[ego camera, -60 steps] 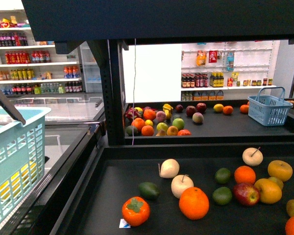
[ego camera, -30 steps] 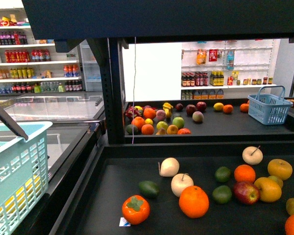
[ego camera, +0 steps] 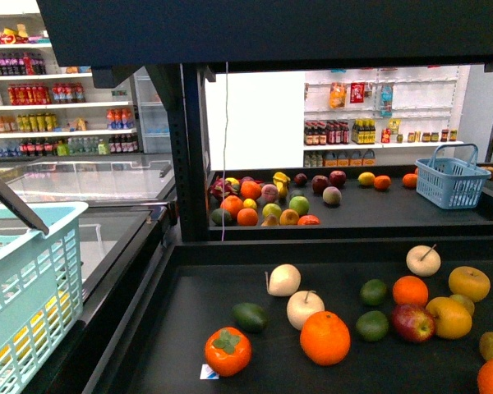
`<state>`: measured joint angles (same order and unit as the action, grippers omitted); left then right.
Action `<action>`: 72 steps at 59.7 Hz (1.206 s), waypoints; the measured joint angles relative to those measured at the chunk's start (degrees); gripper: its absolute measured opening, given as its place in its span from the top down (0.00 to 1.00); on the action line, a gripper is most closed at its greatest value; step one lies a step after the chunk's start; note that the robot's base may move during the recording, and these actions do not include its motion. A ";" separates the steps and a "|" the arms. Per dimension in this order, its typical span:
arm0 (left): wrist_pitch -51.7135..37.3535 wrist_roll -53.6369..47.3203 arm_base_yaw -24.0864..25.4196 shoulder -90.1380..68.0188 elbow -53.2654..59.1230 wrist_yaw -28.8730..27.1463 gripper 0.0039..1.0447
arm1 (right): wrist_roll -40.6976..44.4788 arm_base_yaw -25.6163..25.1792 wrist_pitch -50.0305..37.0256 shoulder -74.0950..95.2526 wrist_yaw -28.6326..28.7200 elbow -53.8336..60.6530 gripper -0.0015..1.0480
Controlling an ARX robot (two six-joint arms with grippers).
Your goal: Pick lemon from shelf
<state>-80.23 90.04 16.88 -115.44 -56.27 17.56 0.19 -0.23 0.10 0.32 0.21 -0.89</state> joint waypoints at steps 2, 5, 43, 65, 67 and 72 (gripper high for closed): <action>0.00 -0.02 0.00 0.00 0.00 0.00 0.06 | 0.00 0.00 0.00 0.00 -0.02 0.00 0.07; 0.17 -1.25 0.68 0.42 0.96 0.68 0.07 | 0.00 0.00 0.00 0.00 0.02 0.00 0.07; 29.27 -14.99 5.99 24.06 10.51 5.53 0.07 | 0.00 0.00 0.00 -0.02 -0.04 0.00 0.07; 80.43 -57.59 1.75 53.07 11.63 -6.82 0.07 | 0.00 0.02 0.00 0.00 -0.02 0.00 0.07; 83.71 -61.51 0.37 56.65 11.63 -7.21 0.07 | 0.00 0.00 0.00 0.00 -0.02 0.00 0.07; 89.46 -68.30 -3.67 65.53 11.67 -9.99 0.07 | 0.00 0.00 0.00 0.00 -0.02 0.00 0.07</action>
<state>9.23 21.74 13.21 -49.91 -44.60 7.57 0.19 -0.23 0.10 0.32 0.19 -0.89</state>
